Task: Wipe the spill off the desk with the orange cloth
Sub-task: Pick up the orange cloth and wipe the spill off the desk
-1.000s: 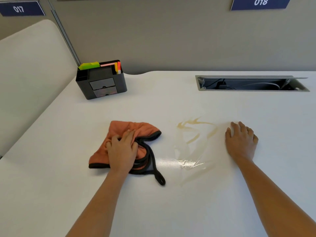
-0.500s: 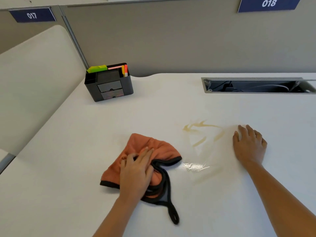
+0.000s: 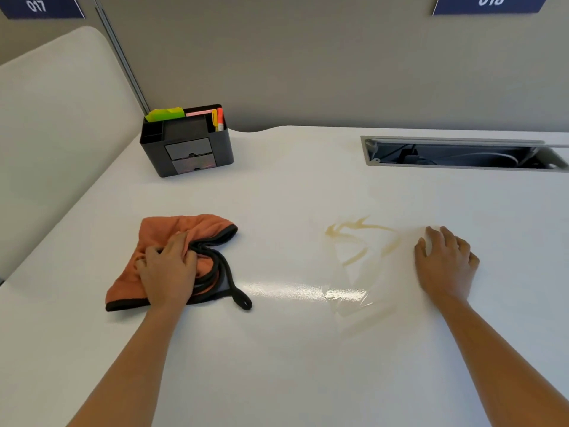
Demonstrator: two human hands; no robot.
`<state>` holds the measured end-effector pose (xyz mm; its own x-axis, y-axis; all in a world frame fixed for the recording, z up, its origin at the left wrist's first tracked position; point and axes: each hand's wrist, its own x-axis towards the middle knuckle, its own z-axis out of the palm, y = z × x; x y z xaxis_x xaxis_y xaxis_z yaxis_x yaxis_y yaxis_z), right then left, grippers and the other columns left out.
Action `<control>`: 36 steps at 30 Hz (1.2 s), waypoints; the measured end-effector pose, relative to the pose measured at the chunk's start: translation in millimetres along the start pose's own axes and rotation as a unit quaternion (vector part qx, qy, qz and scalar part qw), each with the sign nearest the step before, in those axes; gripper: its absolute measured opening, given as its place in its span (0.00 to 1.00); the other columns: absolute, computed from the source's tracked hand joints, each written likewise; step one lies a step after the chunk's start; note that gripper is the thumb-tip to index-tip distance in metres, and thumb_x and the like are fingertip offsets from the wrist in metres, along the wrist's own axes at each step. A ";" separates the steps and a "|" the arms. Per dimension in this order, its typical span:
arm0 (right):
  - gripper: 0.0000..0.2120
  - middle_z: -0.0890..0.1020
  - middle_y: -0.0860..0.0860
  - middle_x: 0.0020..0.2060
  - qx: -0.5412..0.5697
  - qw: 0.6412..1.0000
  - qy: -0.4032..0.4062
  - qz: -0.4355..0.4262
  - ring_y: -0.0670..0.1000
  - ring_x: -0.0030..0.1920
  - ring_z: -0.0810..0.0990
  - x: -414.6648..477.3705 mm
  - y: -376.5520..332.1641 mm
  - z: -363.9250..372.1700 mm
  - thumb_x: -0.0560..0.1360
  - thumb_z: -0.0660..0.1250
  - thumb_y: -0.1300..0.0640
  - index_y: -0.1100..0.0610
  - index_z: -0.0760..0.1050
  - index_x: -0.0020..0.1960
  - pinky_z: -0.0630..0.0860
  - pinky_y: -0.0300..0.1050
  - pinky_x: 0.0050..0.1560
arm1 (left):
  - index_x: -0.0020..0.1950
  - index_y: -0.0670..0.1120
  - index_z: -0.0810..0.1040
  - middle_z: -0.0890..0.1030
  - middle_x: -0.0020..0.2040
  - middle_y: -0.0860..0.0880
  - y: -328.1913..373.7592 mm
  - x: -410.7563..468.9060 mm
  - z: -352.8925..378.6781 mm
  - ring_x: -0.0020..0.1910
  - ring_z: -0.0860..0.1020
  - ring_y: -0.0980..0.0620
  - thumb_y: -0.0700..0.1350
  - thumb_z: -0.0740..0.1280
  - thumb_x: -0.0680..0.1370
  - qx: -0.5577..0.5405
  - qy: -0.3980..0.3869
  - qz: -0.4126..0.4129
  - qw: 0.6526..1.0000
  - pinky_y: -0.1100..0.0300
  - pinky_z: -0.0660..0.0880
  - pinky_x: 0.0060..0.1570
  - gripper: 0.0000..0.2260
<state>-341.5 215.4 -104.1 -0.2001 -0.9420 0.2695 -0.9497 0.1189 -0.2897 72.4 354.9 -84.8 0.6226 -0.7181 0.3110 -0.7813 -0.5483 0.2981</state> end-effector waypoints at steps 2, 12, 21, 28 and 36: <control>0.19 0.72 0.55 0.68 -0.002 1.000 0.003 -0.002 0.61 0.66 0.68 -0.7 0.1 0.1 0.78 0.58 0.52 0.56 0.71 0.66 0.62 0.58 0.65 | 0.62 0.45 0.76 0.81 0.56 0.40 10.9 -13.2 -1.5 0.49 0.73 0.35 0.42 0.66 0.73 -0.001 0.006 0.018 1.000 0.40 0.66 0.55 0.17; 0.19 0.71 0.55 0.69 -0.007 1.000 -0.010 0.002 0.60 0.67 0.67 -3.4 -1.5 -0.8 0.79 0.56 0.52 0.56 0.70 0.68 0.61 0.57 0.66 | 0.60 0.50 0.78 0.81 0.59 0.53 99.6 -84.7 4.9 0.43 0.77 0.44 0.51 0.56 0.73 -0.016 -0.001 0.229 0.973 0.48 0.74 0.47 0.19; 0.19 0.71 0.55 0.69 -0.013 1.000 -0.012 0.004 0.60 0.67 0.68 -2.5 -1.4 -1.0 0.79 0.57 0.52 0.55 0.70 0.68 0.61 0.56 0.67 | 0.63 0.48 0.74 0.80 0.61 0.49 160.4 -23.4 33.9 0.51 0.74 0.39 0.48 0.59 0.76 -0.006 -0.080 0.197 0.977 0.44 0.70 0.53 0.17; 0.19 0.71 0.54 0.70 -0.014 1.000 -0.019 0.010 0.59 0.68 0.68 -2.9 -0.9 -1.5 0.79 0.57 0.51 0.54 0.69 0.69 0.62 0.56 0.67 | 0.60 0.50 0.77 0.82 0.57 0.54 152.3 -68.6 25.3 0.45 0.78 0.44 0.50 0.56 0.72 -0.022 -0.037 0.298 0.953 0.47 0.75 0.49 0.20; 0.18 0.74 0.54 0.67 -0.023 1.000 0.005 0.015 0.60 0.65 0.72 -1.6 -1.3 4.3 0.78 0.57 0.52 0.55 0.72 0.66 0.65 0.58 0.64 | 0.63 0.45 0.74 0.81 0.58 0.44 168.8 27.4 55.5 0.51 0.74 0.37 0.47 0.62 0.76 -0.012 -0.064 0.164 0.984 0.41 0.67 0.55 0.17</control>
<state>-339.0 215.4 -108.1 -0.2298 -0.9350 0.2701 -0.9537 0.1609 -0.2542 -44.9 218.8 -75.9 0.3257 -0.9037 0.2778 -0.9369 -0.2689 0.2234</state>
